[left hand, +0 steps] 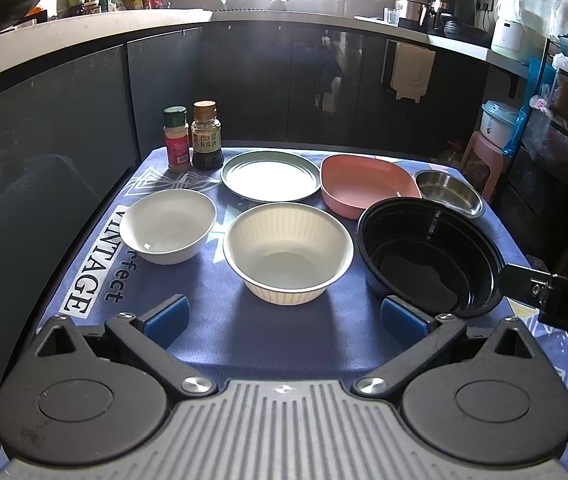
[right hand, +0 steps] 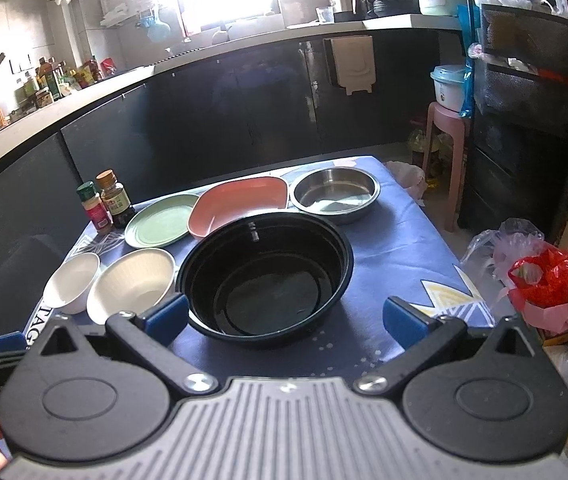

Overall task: Organize plates and bowls
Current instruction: 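Close the left gripper on the black bowl rim while the right gripper grips its other side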

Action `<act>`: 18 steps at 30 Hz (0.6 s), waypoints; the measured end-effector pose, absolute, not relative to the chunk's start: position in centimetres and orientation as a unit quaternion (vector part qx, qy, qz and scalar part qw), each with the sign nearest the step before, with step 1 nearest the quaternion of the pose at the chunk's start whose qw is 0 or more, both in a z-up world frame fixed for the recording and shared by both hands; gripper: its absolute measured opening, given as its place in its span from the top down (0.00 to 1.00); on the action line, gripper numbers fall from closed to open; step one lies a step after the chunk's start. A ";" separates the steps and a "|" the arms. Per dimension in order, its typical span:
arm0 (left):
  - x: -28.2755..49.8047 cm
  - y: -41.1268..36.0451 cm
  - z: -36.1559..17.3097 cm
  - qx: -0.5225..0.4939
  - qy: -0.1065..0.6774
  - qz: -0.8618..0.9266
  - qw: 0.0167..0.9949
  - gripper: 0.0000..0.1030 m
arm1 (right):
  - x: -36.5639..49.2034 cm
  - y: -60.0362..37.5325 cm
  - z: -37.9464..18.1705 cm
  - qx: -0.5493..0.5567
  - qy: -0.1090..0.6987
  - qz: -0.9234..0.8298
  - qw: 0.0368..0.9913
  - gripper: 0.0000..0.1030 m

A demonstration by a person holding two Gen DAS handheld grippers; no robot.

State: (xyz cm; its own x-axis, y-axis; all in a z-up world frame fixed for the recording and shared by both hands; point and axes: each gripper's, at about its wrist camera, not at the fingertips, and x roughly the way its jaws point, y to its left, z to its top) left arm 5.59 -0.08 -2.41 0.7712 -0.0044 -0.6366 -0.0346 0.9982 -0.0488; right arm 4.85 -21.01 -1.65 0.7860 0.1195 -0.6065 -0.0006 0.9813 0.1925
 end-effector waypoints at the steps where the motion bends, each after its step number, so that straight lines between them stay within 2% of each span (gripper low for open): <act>1: 5.7 -0.1 -2.4 -0.030 0.339 0.008 0.940 0.00 | 4.9 -21.0 -1.7 0.092 0.326 0.032 0.940 0.03; 18: 6.9 -1.1 -2.7 -0.067 0.345 -0.040 0.935 0.00 | 5.8 -22.2 -2.3 0.100 0.333 0.018 0.938 0.03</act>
